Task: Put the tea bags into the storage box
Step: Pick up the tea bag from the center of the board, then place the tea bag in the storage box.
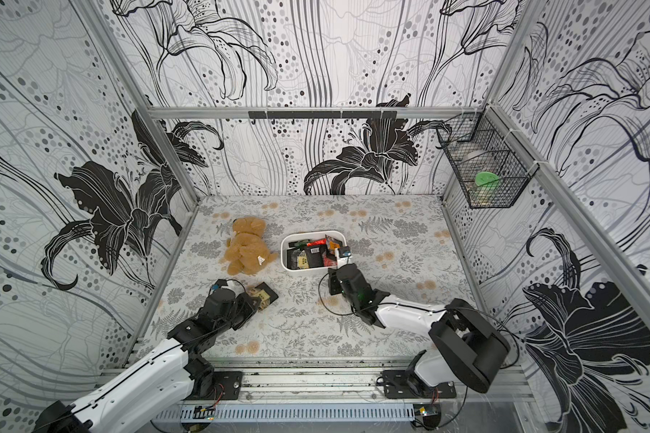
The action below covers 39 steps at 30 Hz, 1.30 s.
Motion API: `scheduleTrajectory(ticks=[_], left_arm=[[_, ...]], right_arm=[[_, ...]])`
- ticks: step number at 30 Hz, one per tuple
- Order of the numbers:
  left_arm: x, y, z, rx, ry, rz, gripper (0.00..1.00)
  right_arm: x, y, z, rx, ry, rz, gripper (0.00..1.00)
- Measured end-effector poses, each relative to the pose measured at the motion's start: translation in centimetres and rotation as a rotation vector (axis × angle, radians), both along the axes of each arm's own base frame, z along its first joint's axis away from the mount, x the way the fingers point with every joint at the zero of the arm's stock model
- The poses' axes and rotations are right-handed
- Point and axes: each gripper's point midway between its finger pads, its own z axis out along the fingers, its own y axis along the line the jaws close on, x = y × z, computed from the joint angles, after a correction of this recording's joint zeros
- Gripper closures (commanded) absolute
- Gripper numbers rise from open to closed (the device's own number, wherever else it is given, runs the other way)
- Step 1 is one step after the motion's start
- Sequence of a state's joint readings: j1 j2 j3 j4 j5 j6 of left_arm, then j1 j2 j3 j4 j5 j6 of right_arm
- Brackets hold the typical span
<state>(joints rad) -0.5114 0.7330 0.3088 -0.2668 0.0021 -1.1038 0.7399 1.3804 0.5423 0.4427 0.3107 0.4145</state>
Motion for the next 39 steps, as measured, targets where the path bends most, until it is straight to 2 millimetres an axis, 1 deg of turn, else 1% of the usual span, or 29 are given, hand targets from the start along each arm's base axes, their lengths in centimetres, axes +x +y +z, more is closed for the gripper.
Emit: scheduleTrajectory(ticks=[2,4,5,8,10,11,12,14,16,18,20,22,23,25,28,30,32,39], left_arm=[[0.6,-0.1,2.2,0.015,-0.043,-0.01,1.0],[1.5,-0.4,4.8,0.03,-0.094,-0.019,1.0],[2.0,-0.5,6.0,0.039,-0.118,-0.025,1.0],[4.1,-1.5,9.5,0.072,-0.175,-0.047,1.0],[5.6,-2.7,11.0,0.099,-0.192,-0.074,1.0],[6.6,-3.6,11.8,0.115,-0.198,-0.092,1.0],[7.5,-4.4,12.1,0.131,-0.199,-0.109,1.0],[9.7,-6.8,13.0,0.166,-0.201,-0.156,1.0],[11.8,-9.3,13.4,0.196,-0.203,-0.203,1.0],[13.8,-11.6,13.3,0.222,-0.199,-0.239,1.0],[15.7,-13.5,12.8,0.249,-0.19,-0.268,1.0],[16.8,-14.6,11.6,0.277,-0.17,-0.289,1.0],[17.2,-14.8,11.0,0.291,-0.156,-0.293,1.0],[17.6,-14.9,9.3,0.326,-0.121,-0.299,1.0],[17.7,-14.3,7.2,0.38,-0.071,-0.293,1.0],[17.6,-13.8,6.3,0.41,-0.046,-0.288,1.0],[17.6,-13.4,5.9,0.429,-0.034,-0.283,1.0],[17.7,-12.9,5.5,0.453,-0.025,-0.285,1.0]], right_arm=[[0.6,-3.5,-0.4,0.026,0.007,-0.11,0.53],[0.4,-5.6,-1.0,0.039,0.017,-0.171,0.48],[0.3,-6.1,-1.0,0.048,0.018,-0.188,0.47],[0.4,-6.9,-0.6,0.082,0.013,-0.22,0.46],[0.7,-7.3,-0.5,0.099,0.013,-0.237,0.46],[0.8,-7.4,-0.5,0.102,0.015,-0.243,0.46],[0.8,-7.5,-0.6,0.105,0.016,-0.245,0.46],[0.8,-7.5,-0.6,0.117,0.021,-0.245,0.46],[0.8,-7.4,-0.6,0.122,0.024,-0.243,0.46],[0.8,-7.4,-0.6,0.124,0.026,-0.239,0.46],[0.8,-7.3,-0.6,0.126,0.027,-0.235,0.46],[0.8,-7.3,-0.6,0.126,0.028,-0.234,0.46],[0.8,-7.3,-0.6,0.127,0.029,-0.232,0.46],[0.8,-7.2,-0.6,0.127,0.029,-0.231,0.46],[0.8,-7.2,-0.6,0.129,0.028,-0.229,0.46],[0.8,-7.2,-0.5,0.131,0.026,-0.229,0.46],[0.8,-7.2,-0.4,0.134,0.023,-0.229,0.46],[0.8,-7.0,-0.4,0.138,0.026,-0.219,0.46]])
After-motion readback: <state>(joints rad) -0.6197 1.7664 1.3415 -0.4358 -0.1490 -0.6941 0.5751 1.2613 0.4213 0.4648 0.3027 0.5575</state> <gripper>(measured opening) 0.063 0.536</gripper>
